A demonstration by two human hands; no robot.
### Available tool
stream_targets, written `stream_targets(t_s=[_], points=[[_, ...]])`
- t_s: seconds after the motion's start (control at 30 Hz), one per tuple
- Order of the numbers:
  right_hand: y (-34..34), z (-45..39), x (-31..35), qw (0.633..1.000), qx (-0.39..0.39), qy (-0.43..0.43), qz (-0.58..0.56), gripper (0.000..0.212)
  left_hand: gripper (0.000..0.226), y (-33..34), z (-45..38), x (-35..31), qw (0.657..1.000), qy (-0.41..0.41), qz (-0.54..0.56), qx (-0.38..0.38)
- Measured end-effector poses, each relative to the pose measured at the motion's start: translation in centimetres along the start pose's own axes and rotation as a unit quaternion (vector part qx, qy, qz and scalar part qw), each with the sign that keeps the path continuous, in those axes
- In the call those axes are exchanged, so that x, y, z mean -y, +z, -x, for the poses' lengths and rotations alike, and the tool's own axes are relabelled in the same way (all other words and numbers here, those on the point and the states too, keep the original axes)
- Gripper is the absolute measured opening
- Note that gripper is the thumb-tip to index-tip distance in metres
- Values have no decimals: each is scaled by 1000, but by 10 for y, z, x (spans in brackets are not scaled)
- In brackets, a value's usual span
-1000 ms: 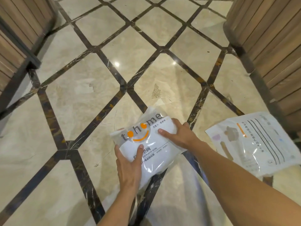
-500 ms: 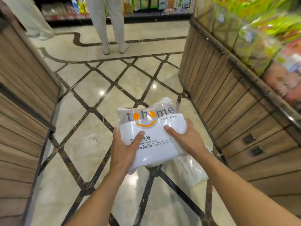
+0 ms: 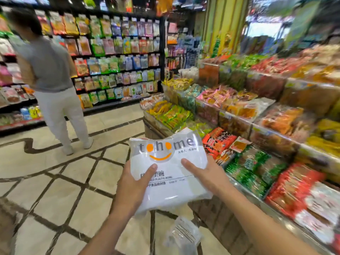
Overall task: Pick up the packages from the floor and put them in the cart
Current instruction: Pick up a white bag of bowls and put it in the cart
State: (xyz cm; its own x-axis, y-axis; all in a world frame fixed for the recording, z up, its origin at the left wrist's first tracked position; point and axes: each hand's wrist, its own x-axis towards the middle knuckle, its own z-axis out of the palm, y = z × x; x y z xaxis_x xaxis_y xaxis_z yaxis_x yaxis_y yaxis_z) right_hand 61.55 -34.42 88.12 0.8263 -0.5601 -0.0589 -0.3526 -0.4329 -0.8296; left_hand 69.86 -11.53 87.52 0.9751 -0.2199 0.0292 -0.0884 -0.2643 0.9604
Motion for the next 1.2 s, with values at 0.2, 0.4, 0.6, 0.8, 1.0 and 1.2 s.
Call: stream_targets(t_s=[0.2,0.4,0.6,0.8,1.0,1.2], points=[[-130,108,-12,985,-159,63,17,114,79,71,53,-89,982,75,24,170],[-250,269,-34,928,-338,158,11,100,71,168,158,-175,915,149,29,374],[-335,457,-67,859,-453,239,16,123,93,251,321,-232,844,204,17,496],[-386,658,-109,778,-533,332,24,139,35,290,527,-264,745,263,22,613],[-416,849,-156,725,-586,361,22,127,43,314,729,-259,678,262,43,685],[-431,1002,-196,681,-620,389,-16,111,46,330,901,-253,613,301,35,729]])
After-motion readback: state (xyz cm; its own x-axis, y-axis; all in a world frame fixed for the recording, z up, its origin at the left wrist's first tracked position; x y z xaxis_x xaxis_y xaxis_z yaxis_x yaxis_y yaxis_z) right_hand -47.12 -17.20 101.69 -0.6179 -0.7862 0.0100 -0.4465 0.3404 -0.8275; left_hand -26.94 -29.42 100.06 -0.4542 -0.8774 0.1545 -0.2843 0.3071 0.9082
